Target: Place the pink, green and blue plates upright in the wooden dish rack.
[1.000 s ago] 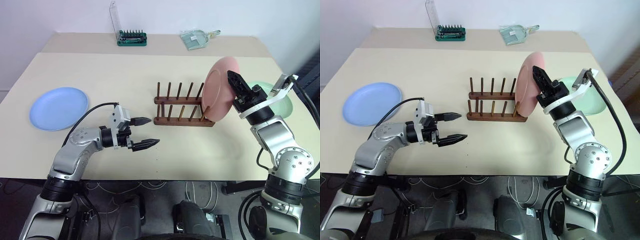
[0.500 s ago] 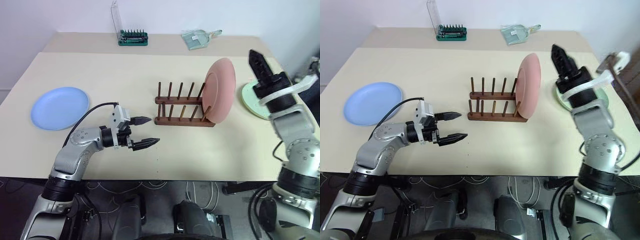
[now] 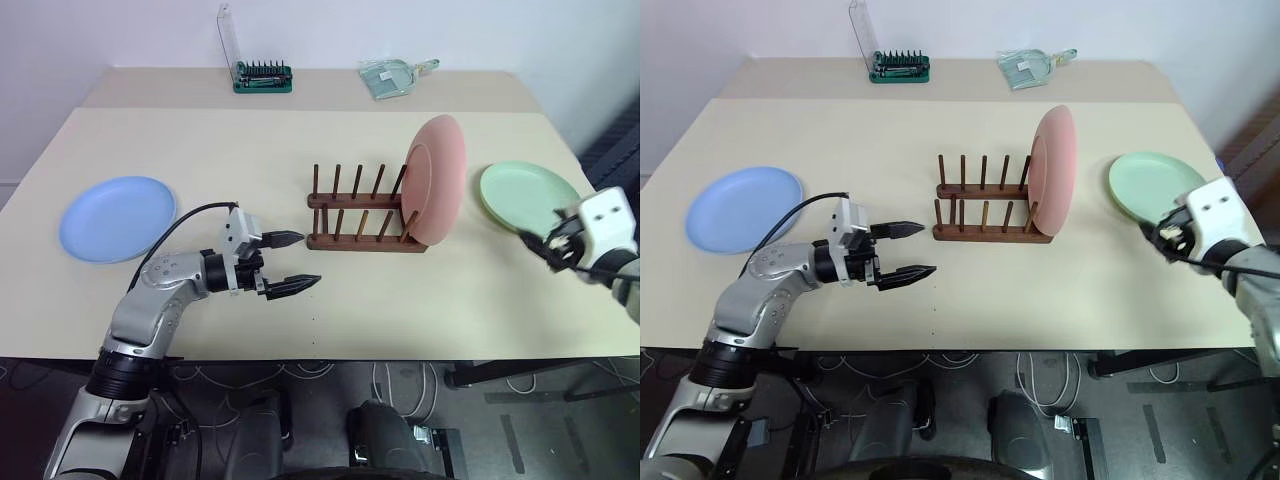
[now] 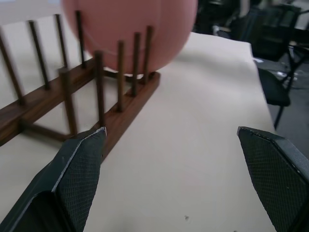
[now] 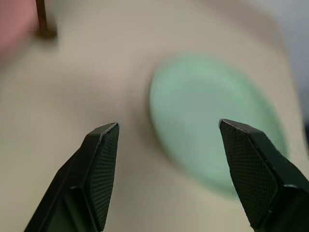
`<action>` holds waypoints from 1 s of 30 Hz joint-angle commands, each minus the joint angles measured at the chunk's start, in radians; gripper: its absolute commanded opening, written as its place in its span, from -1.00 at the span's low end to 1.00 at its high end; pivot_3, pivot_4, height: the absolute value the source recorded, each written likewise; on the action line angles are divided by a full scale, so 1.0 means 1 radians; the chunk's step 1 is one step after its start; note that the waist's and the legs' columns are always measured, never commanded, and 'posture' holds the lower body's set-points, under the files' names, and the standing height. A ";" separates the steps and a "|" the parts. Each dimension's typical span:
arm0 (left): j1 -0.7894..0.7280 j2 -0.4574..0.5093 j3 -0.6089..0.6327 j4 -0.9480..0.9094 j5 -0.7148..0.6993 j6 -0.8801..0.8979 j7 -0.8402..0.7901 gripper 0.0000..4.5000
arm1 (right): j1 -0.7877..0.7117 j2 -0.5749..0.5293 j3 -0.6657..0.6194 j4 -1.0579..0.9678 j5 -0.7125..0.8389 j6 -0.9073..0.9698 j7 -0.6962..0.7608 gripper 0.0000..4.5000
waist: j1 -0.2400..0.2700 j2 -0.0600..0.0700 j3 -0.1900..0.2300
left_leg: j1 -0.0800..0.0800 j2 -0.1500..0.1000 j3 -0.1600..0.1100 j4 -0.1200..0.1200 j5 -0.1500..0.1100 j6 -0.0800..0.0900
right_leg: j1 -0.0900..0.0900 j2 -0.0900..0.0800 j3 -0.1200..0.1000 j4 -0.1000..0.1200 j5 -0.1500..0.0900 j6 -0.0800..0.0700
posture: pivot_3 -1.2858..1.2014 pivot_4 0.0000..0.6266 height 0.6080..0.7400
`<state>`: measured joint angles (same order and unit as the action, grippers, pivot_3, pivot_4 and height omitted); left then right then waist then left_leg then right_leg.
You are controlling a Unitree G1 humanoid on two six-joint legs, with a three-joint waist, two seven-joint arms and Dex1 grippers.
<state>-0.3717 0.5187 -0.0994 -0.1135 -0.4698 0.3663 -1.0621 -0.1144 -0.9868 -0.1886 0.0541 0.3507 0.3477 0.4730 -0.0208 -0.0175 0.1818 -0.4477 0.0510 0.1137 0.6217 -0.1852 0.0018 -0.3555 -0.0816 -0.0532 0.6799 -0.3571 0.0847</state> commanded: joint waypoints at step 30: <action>-0.040 -0.026 -0.036 -0.147 -0.017 0.094 0.081 1.00 | -0.320 0.017 0.073 0.304 -0.548 -0.402 -0.192 -0.99 | 0.004 0.008 0.004 | 0.002 0.000 0.000 0.005 0.001 -0.001 | 0.004 0.000 0.000 0.001 0.000 0.001 | 0.03 -0.52 0.88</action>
<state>-0.3996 0.4967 -0.1456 -0.2357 -0.4707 0.4584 -0.9811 -0.4182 -0.9222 -0.0222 0.5089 -0.2027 -0.0723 0.3152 -0.0170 -0.0090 0.1862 -0.4460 0.0508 0.1142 0.6263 -0.1846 0.0008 -0.3522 -0.0820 -0.0524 0.6811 -0.3576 0.0857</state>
